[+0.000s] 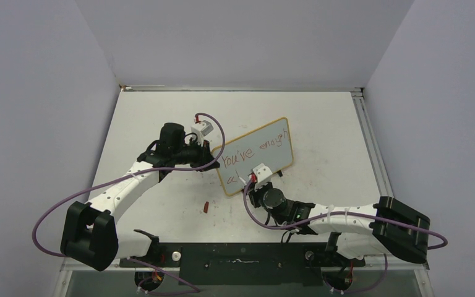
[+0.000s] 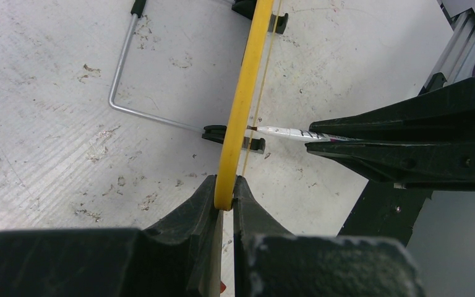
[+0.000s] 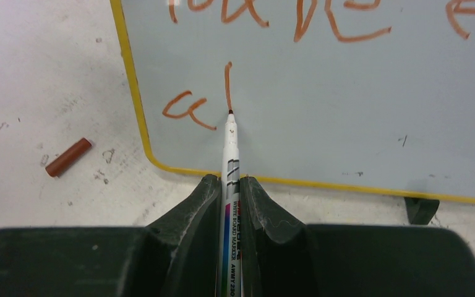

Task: Write a sentence on the whiteboard

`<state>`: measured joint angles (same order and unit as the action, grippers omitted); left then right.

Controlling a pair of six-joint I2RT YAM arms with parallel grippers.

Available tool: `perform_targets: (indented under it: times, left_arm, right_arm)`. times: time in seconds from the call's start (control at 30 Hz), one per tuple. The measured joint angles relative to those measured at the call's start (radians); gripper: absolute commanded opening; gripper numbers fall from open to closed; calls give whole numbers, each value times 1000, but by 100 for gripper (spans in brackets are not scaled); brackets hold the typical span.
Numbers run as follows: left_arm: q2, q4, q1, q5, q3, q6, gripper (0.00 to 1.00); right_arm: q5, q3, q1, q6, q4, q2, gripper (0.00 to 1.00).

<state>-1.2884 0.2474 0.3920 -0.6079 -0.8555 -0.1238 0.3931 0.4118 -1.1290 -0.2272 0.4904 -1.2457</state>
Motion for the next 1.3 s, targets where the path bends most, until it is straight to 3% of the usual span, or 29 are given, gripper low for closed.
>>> perform_targets:
  times: [0.63,1.3]
  left_arm:
    - [0,0,0,-1,0,0,0]
    - [0,0,0,-2,0,0,0]
  right_arm:
    - [11,-29,-79,-27,-45,44,5]
    - [56,21,-97,25,62,-47,5]
